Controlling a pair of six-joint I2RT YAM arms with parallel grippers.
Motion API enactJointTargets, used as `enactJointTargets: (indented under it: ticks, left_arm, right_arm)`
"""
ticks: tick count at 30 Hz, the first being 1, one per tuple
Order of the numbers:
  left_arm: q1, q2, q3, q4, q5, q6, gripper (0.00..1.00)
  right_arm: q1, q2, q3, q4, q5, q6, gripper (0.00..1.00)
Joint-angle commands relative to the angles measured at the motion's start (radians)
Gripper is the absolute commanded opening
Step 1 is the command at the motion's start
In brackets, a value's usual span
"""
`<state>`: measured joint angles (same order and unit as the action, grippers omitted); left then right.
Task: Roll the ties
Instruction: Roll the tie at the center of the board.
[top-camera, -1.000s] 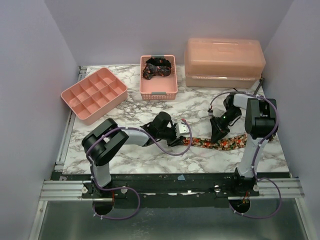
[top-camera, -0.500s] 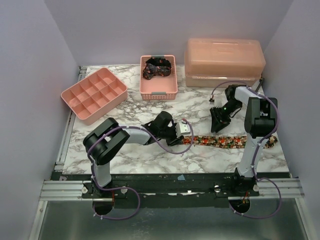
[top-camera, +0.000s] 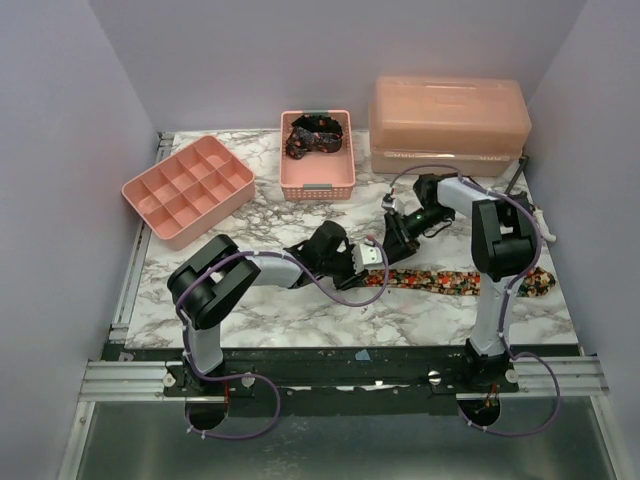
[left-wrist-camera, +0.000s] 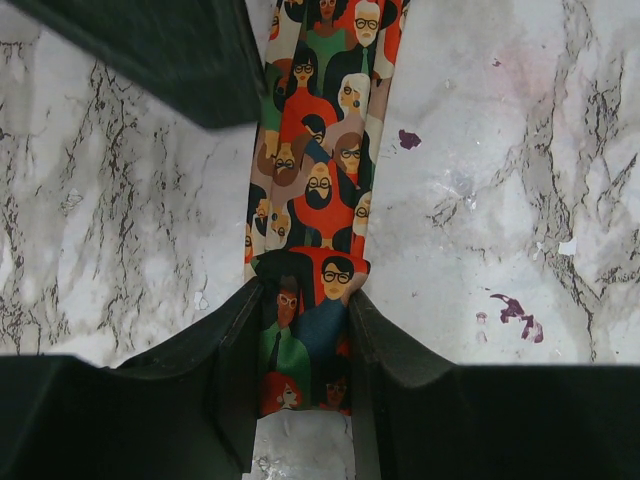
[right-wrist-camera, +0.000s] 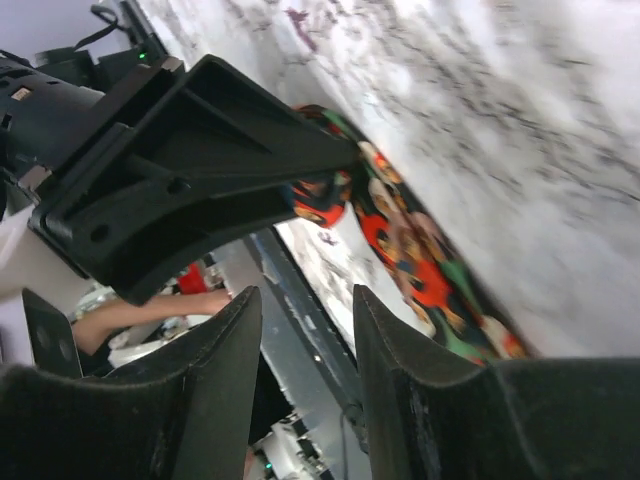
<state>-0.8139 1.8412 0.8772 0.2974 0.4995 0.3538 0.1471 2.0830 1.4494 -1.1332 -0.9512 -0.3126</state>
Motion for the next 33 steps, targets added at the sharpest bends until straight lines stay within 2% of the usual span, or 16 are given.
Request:
enactJointTargets:
  ticks: [1,16,19,22,24,25,27,30,33]
  left_arm:
    - [0.001,0.048,-0.015,-0.150,-0.071,0.034,0.31]
    - [0.001,0.071,0.008,-0.152,-0.064,0.013,0.31]
    - [0.002,0.072,0.009,-0.150,-0.064,0.011,0.31]
    - [0.001,0.075,0.011,-0.154,-0.064,0.008,0.32]
    - [0.001,0.075,0.011,-0.151,-0.064,-0.001,0.36]
    - [0.004,0.073,0.011,-0.145,-0.064,-0.014,0.44]
    - [0.025,0.043,-0.025,-0.072,-0.008,-0.053,0.61]
    - [0.062,-0.035,-0.132,0.146,0.106,-0.116,0.77]
    - [0.065,-0.064,-0.173,0.253,0.106,-0.136,0.79]
  right_arm:
    - [0.058,0.018,-0.049,0.101,-0.115,0.101,0.44]
    - [0.147,0.113,-0.080,0.196,-0.105,0.132,0.40]
    - [0.152,0.118,-0.081,0.212,-0.082,0.143,0.32]
    - [0.152,0.128,-0.079,0.215,-0.047,0.137,0.15]
    - [0.152,0.135,-0.076,0.204,-0.001,0.123,0.04]
    - [0.152,0.134,-0.079,0.212,0.042,0.123,0.01]
    - [0.151,0.122,-0.096,0.246,0.133,0.129,0.01]
    - [0.152,0.116,-0.115,0.274,0.223,0.130,0.01]
    - [0.152,0.127,-0.119,0.277,0.269,0.123,0.01]
